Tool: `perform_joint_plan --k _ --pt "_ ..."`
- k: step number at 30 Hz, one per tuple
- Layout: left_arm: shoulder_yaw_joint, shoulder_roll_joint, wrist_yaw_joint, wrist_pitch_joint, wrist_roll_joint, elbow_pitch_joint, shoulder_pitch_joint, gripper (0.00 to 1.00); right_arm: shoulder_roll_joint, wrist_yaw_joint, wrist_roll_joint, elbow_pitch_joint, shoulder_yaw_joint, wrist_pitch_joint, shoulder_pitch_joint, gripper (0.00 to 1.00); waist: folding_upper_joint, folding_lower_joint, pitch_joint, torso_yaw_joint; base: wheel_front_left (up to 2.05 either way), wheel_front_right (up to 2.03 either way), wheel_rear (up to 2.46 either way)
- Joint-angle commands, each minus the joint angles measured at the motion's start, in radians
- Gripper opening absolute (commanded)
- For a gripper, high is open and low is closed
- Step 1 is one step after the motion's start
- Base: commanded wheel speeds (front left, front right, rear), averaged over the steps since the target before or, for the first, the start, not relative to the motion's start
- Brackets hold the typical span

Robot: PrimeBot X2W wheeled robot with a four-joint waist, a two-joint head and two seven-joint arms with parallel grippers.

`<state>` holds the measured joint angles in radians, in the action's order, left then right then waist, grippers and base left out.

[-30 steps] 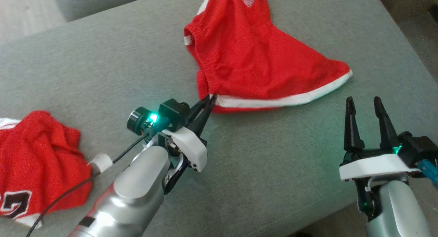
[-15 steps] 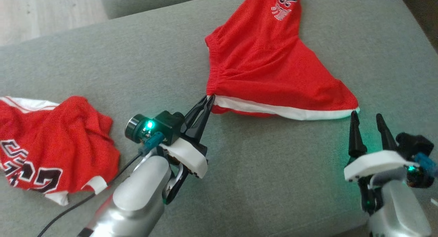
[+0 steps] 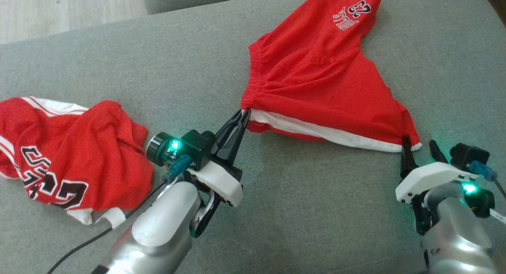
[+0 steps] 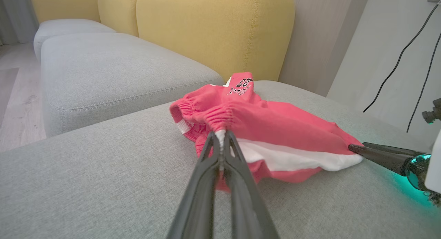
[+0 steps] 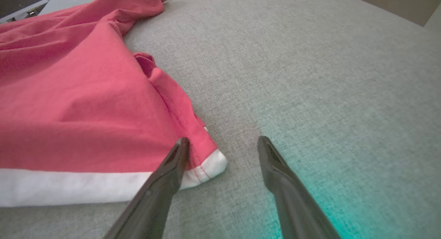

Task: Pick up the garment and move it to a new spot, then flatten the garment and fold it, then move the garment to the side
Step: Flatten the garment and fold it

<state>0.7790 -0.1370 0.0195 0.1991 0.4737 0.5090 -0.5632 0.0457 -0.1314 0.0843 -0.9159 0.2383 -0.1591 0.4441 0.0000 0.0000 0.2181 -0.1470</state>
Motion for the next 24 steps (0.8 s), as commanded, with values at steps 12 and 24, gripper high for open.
perform_joint_plan --k 12,24 --pt "-0.028 -0.020 -0.020 0.012 0.006 -0.034 -0.010 0.00 0.004 0.001 0.005 -0.134 -0.101 -0.048 0.069 0.62 0.0000 0.0000 -0.010 -0.017 0.00 0.00 0.00" --pt "-0.039 -0.054 -0.039 0.014 0.016 -0.019 0.001 0.00 0.004 0.001 0.082 -0.032 -0.208 -0.094 0.101 0.00 0.0000 0.0000 -0.064 -0.025 0.00 0.00 0.00"
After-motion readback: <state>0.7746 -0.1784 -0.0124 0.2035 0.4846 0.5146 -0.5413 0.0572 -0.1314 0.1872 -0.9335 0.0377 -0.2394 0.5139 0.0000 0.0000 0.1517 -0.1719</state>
